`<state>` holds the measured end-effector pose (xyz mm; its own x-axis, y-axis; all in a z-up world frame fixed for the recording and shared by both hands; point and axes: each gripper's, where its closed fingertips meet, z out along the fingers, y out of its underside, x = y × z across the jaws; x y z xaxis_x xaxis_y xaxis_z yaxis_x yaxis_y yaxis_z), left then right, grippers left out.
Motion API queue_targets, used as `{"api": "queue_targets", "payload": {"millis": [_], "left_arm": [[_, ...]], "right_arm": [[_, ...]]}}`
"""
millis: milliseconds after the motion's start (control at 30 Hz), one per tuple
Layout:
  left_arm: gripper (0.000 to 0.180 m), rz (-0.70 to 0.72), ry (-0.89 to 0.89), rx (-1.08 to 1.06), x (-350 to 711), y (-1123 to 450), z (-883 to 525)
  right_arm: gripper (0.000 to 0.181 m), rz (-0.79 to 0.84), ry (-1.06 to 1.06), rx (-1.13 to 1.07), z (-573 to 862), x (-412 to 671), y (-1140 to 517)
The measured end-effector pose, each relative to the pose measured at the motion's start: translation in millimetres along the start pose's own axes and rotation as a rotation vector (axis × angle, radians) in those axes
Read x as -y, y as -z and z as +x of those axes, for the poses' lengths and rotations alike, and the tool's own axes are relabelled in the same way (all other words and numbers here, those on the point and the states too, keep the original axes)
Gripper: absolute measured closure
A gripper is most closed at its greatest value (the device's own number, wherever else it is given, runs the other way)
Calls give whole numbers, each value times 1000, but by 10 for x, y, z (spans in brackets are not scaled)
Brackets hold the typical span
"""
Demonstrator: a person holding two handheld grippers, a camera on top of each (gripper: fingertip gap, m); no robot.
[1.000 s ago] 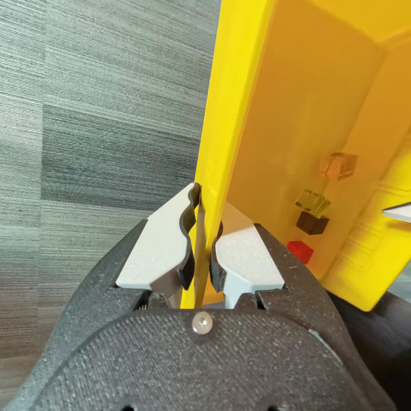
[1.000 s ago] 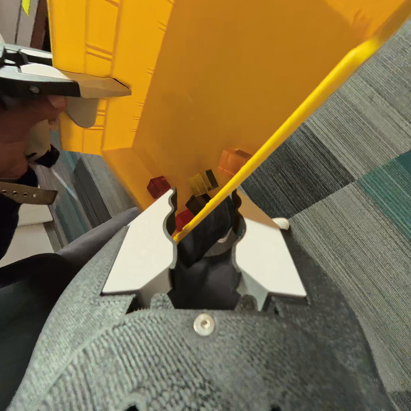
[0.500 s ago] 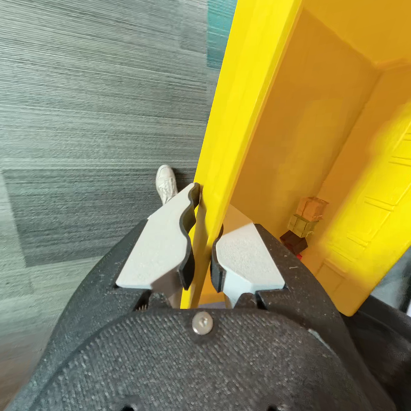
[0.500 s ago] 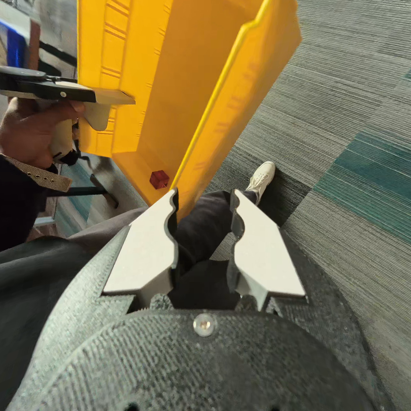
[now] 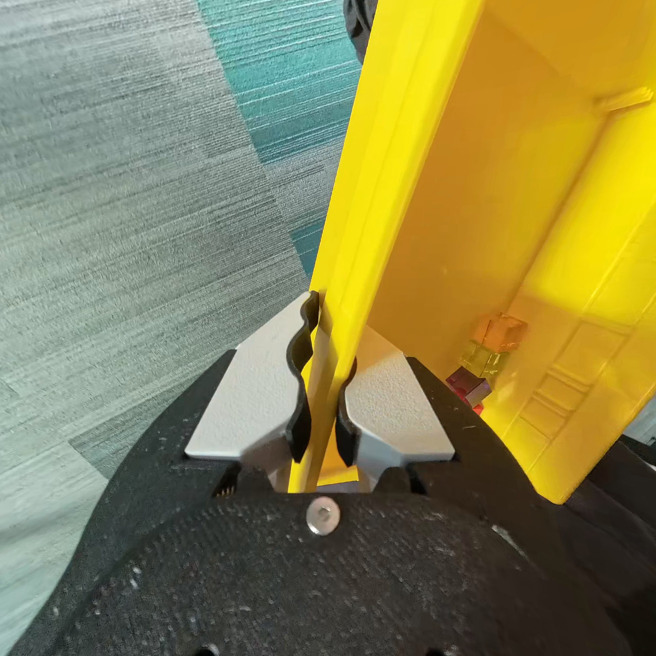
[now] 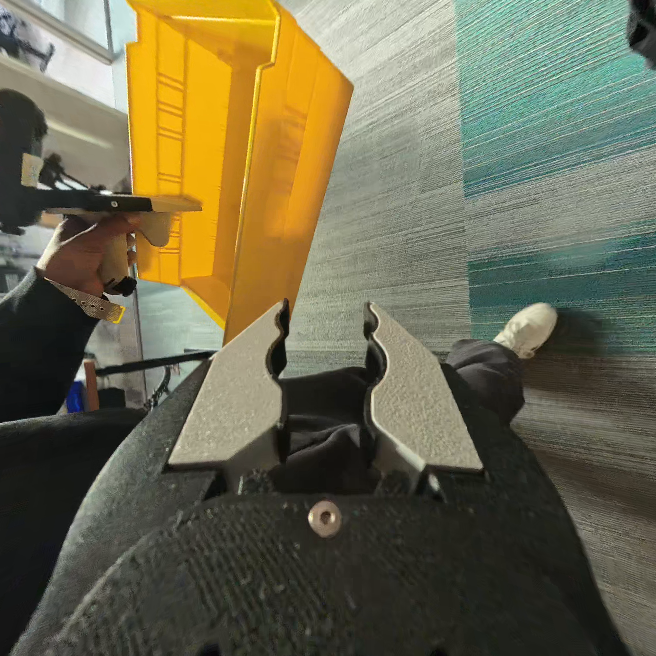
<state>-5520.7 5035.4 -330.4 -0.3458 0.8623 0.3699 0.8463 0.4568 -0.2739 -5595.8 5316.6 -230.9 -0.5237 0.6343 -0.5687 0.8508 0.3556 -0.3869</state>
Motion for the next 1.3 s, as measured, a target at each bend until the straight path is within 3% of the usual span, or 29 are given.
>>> {"api": "queue_targets", "payload": {"millis": [267, 567, 767, 1133, 1300], "left_arm": [[174, -33, -69, 6, 1582, -739, 667], [180, 44, -112, -78, 3789, -1566, 2048], [180, 82, -178, -166, 5300, -2292, 2757], [180, -10, -303, -257, 8104, -3426, 3463], [180, 24, -388, -215, 9322, -3765, 3829]], "right_arm": [[135, 120, -99, 22, 1177, 1423, -136], [128, 163, 161, -3, 2058, 3670, 106], [130, 189, 216, -37, 2588, 4868, -115], [128, 377, 26, -176, 3723, 7362, -330], [129, 458, -22, -168, 4250, 8369, -366]]}}
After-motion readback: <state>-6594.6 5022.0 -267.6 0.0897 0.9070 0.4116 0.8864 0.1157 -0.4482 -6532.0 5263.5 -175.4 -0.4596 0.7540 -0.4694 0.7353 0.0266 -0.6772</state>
